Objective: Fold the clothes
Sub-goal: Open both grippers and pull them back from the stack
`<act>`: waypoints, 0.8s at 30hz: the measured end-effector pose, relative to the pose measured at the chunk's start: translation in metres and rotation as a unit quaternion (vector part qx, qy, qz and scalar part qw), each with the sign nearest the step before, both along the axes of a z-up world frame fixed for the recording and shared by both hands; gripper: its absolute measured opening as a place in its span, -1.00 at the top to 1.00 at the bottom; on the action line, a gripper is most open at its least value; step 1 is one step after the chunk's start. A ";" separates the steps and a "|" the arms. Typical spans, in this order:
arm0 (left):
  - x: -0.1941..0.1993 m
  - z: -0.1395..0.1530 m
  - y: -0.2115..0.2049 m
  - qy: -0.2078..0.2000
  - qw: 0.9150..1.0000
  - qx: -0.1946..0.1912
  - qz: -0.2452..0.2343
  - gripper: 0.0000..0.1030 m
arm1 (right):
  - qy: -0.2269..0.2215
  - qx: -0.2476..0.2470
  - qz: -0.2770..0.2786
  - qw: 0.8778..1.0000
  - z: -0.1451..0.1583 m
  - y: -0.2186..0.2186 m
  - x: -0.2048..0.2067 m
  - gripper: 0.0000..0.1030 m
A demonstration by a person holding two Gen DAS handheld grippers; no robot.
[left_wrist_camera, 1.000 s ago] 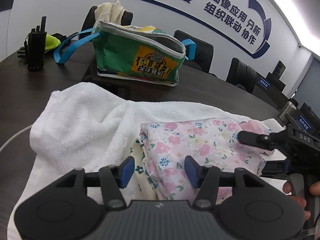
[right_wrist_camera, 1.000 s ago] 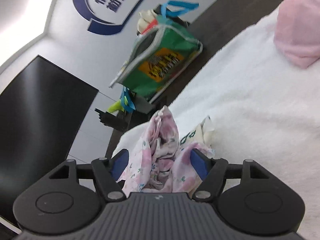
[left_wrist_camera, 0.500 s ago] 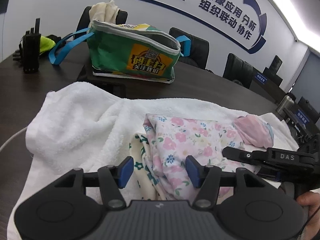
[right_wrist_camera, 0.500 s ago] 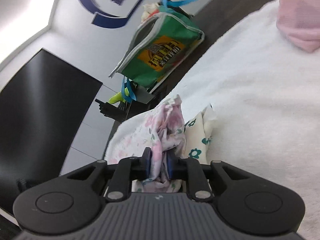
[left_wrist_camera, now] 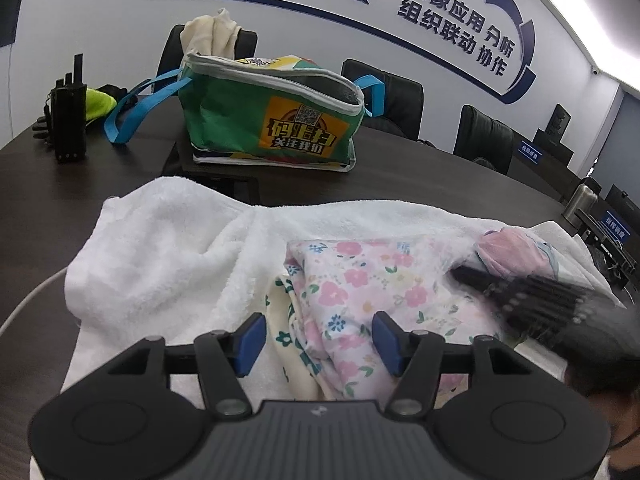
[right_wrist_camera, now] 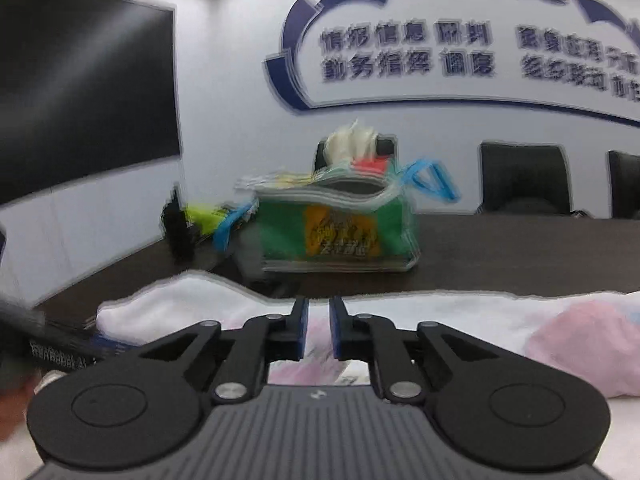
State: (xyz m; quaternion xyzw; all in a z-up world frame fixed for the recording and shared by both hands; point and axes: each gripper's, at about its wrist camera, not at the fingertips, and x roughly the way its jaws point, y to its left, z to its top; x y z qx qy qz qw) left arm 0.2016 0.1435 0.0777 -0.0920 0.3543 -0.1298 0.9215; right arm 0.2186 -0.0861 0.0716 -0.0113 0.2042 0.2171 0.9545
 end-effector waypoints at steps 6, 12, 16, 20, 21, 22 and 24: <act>-0.024 0.031 -0.009 -0.035 0.998 0.041 0.044 -0.17 | 0.015 0.017 0.002 1.000 0.008 -0.006 -0.013 0.75; -0.103 0.083 -0.046 -0.119 0.985 0.070 0.100 -0.24 | -0.024 0.007 -0.008 1.000 0.065 -0.058 -0.081 0.00; -0.169 0.061 -0.082 -0.127 0.986 0.048 0.098 -0.48 | 0.004 -0.001 -0.021 1.000 0.071 -0.093 -0.120 -0.38; -0.210 0.016 -0.121 -0.085 0.991 0.043 0.099 -0.48 | 0.064 -0.019 -0.041 0.997 0.018 -0.114 -0.152 -0.53; -0.217 0.005 -0.129 -0.075 0.991 0.045 0.102 -0.48 | 0.082 -0.021 -0.045 0.995 0.004 -0.118 -0.160 -0.54; -0.221 -0.004 -0.137 -0.069 0.990 0.055 0.106 -0.48 | 0.100 -0.023 -0.049 0.994 -0.007 -0.119 -0.167 -0.55; -0.224 -0.019 -0.151 -0.060 0.988 0.084 0.113 -0.48 | 0.122 -0.033 -0.057 0.990 -0.027 -0.119 -0.184 -0.62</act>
